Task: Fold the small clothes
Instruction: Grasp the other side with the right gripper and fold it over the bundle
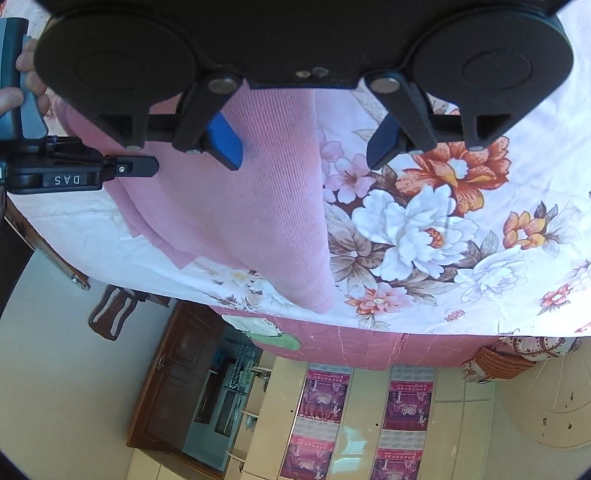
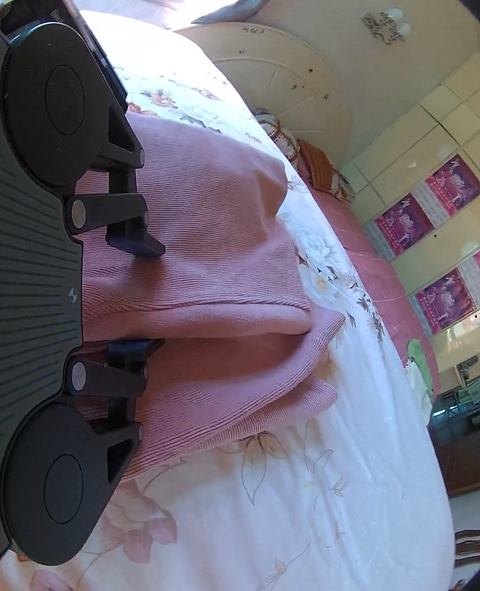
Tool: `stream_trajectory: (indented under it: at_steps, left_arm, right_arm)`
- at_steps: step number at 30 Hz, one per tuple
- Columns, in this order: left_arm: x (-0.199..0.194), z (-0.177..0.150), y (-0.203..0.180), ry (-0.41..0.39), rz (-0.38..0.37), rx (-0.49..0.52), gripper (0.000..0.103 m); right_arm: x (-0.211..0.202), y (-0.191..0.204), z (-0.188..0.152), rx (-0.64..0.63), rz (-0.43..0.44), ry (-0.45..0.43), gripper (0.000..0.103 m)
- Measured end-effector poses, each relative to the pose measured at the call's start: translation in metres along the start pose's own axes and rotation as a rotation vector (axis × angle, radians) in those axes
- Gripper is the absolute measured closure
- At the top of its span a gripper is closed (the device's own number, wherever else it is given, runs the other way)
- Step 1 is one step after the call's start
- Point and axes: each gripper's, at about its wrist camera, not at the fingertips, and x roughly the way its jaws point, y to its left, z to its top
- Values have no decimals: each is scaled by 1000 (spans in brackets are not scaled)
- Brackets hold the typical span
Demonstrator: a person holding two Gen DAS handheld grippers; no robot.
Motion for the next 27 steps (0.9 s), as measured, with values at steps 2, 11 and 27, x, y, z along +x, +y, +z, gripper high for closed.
stream_trajectory:
  at_steps: [2, 11, 27]
  left_arm:
    - [2, -2, -3, 2, -4, -1, 30]
    - [10, 4, -30, -8, -57, 29, 30]
    - [19, 16, -42, 28, -50, 63, 29]
  right_arm:
    - [-2, 4, -3, -29, 10, 0, 88]
    - [-45, 26, 14, -241, -44, -151, 95]
    - [-44, -18, 26, -142, -125, -121, 43]
